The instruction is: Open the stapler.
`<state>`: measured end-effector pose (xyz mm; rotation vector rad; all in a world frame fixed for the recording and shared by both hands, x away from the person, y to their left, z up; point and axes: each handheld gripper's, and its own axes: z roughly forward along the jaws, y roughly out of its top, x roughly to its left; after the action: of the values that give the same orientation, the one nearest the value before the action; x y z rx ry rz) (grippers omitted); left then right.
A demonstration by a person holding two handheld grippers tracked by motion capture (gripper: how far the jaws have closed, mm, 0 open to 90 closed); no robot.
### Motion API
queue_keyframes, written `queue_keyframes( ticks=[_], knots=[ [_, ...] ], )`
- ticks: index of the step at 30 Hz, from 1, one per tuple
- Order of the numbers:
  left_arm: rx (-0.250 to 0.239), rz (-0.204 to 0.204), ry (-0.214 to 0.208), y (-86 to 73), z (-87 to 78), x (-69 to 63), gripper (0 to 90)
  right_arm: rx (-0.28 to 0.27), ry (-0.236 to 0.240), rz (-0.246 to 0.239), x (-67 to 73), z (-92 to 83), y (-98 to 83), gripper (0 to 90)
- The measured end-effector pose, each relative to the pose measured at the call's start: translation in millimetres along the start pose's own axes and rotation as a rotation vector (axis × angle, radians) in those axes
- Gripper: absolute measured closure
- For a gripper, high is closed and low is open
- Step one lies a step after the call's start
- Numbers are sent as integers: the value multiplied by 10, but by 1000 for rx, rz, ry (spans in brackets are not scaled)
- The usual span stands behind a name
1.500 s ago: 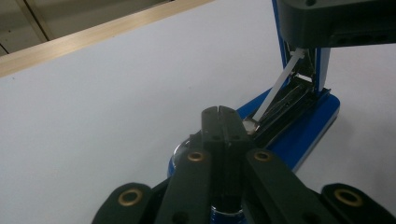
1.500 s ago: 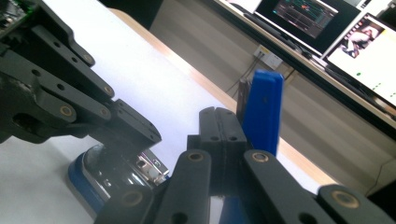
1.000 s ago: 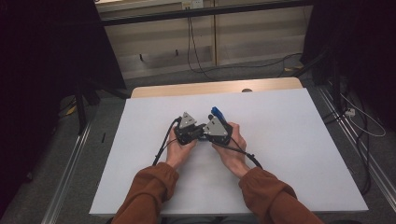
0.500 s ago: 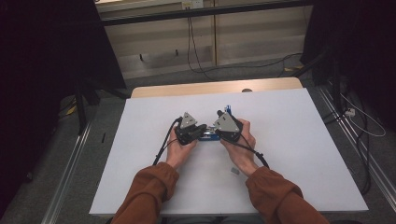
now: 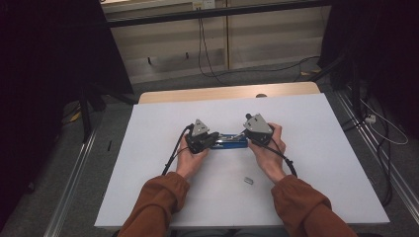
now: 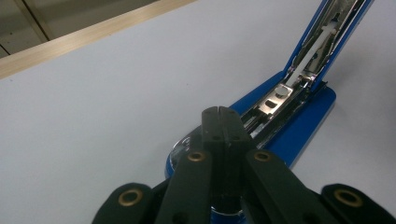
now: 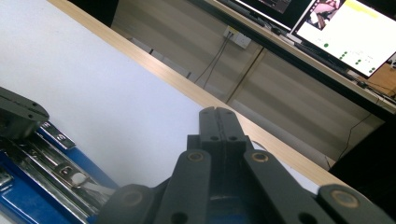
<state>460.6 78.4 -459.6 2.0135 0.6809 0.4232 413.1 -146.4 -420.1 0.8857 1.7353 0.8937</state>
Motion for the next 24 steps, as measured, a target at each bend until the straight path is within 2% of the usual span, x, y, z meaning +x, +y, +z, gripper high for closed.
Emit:
queue_keyframes(
  ticks=[9, 20, 24],
  knots=[
    [3, 4, 2, 1, -2, -1, 900, 6, 4, 5, -56, -16, -40, 900],
    [5, 5, 3, 3, -2, -3, 900, 35, 46, 103, -191, -39, -255, 900],
    [5, 5, 4, 3, -2, -4, 900, 34, 58, 107, -194, -46, -276, 900]
  ],
)
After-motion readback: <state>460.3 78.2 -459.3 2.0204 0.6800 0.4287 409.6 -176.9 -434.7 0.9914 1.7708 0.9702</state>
